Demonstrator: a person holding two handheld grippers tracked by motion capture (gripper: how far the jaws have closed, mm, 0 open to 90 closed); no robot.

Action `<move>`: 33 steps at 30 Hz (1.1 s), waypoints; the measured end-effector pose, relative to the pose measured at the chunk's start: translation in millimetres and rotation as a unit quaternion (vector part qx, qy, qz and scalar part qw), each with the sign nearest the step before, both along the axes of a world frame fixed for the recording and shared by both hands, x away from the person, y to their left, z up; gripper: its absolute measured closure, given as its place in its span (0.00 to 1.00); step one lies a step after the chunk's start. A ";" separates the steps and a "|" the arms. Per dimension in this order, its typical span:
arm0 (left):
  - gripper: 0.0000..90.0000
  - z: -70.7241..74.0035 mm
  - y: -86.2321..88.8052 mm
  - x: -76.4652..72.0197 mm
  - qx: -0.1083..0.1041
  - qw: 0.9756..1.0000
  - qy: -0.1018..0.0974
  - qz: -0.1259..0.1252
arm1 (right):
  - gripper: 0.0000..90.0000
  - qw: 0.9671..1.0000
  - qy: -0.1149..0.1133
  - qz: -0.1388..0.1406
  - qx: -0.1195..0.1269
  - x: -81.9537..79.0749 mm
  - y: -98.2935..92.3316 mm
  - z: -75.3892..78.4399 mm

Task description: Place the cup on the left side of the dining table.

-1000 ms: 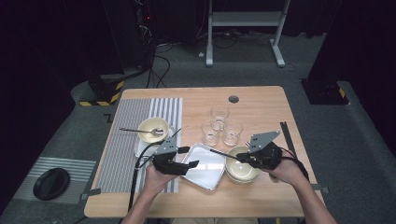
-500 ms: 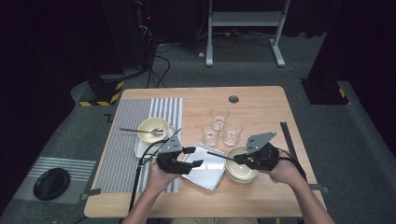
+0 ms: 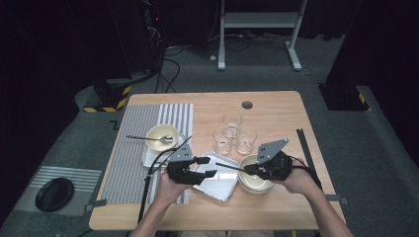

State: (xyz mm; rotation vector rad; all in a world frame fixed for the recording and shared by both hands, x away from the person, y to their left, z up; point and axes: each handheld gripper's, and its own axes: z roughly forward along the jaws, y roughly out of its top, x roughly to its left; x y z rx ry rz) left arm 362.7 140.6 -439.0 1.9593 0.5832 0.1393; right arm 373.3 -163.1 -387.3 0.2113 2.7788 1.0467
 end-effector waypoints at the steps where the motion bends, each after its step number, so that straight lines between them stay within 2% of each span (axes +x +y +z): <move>1: 0.49 0.1 -0.2 -0.4 -0.001 1.000 0.002 0.000 | 0.95 1.000 0.002 -0.002 0.001 -0.5 0.7 -0.3; 10: 0.49 0.7 -3.3 -0.1 -0.004 1.000 0.002 -0.013 | 0.95 1.000 0.000 0.008 -0.001 0.0 2.9 -0.7; 23: 0.58 6.8 -13.2 2.4 0.002 0.999 0.005 -0.031 | 0.95 1.000 -0.001 0.010 0.000 -0.7 1.4 -0.2; 26: 0.60 7.2 -15.1 4.0 0.013 0.999 0.002 -0.035 | 0.95 1.000 0.007 0.005 -0.001 -2.3 0.3 0.3; 27: 0.60 6.7 -15.7 3.7 0.009 0.999 0.010 -0.034 | 0.95 1.000 0.010 0.003 -0.001 -3.0 0.0 0.4; 28: 0.61 6.5 -15.8 4.6 0.011 0.999 0.007 -0.039 | 0.95 1.000 0.002 0.009 -0.001 -2.0 -0.3 0.8; 29: 0.62 6.3 -16.4 3.7 0.009 0.999 0.011 -0.036 | 0.95 1.000 0.001 0.010 0.000 -2.0 -0.5 0.7; 33: 0.64 6.5 -17.3 5.0 0.014 0.999 0.006 -0.049 | 0.95 1.000 0.003 0.010 0.000 -2.5 -0.7 0.6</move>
